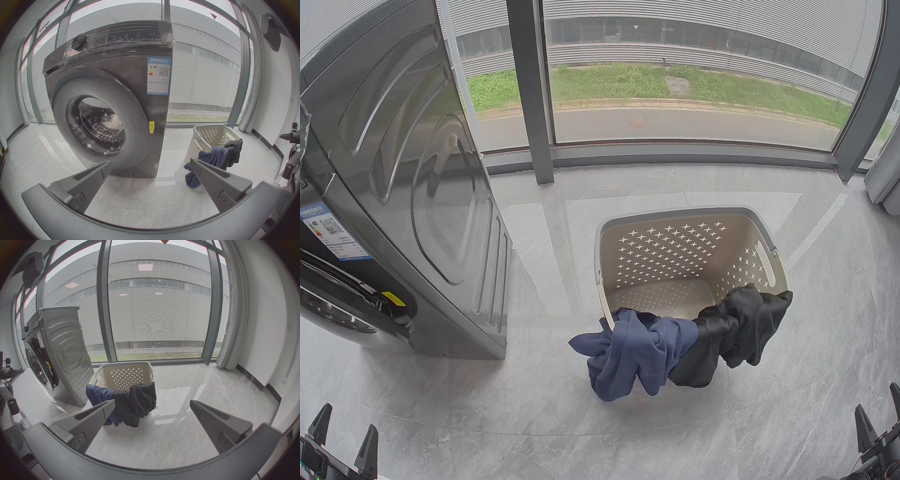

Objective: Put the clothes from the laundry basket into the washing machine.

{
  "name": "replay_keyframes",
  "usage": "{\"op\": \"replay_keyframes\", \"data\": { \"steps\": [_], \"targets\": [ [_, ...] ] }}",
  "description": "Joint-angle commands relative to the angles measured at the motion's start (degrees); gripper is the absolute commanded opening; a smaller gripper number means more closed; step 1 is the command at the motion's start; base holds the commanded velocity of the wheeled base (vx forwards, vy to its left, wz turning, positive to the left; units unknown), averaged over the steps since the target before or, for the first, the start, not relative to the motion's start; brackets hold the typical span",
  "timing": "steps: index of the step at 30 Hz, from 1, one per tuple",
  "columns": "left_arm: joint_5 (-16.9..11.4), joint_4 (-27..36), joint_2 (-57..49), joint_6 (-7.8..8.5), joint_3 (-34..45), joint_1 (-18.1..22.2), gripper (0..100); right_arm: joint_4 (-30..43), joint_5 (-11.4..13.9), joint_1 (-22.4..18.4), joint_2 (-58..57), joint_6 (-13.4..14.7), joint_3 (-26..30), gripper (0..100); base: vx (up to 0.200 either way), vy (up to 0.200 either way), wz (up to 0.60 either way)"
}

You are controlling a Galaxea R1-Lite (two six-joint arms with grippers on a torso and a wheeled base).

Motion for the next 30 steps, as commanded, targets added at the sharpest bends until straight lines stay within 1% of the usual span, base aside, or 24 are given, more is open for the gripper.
{"op": "replay_keyframes", "data": {
  "steps": [1,7,13,30],
  "targets": [
    [0.04,-0.02,-0.60,-0.01,0.92,-0.02,100,0.00,0.02,-0.02,-0.22,-0.04,0.92,100,-0.200,0.000,0.00],
    [0.04,-0.02,-0.60,-0.01,0.92,-0.02,100,0.00,0.02,-0.10,-0.22,-0.04,0.92,100,-0.200,0.000,0.00],
    [0.04,-0.02,-0.60,-0.01,0.92,-0.02,100,0.00,0.02,-0.02,-0.22,-0.04,0.92,100,0.000,0.000,0.00],
    [0.04,-0.02,-0.60,-0.01,0.92,-0.02,100,0.00,0.11,0.16,-0.49,-0.13,0.92,100,0.000,0.200,0.00]
  ]
}}
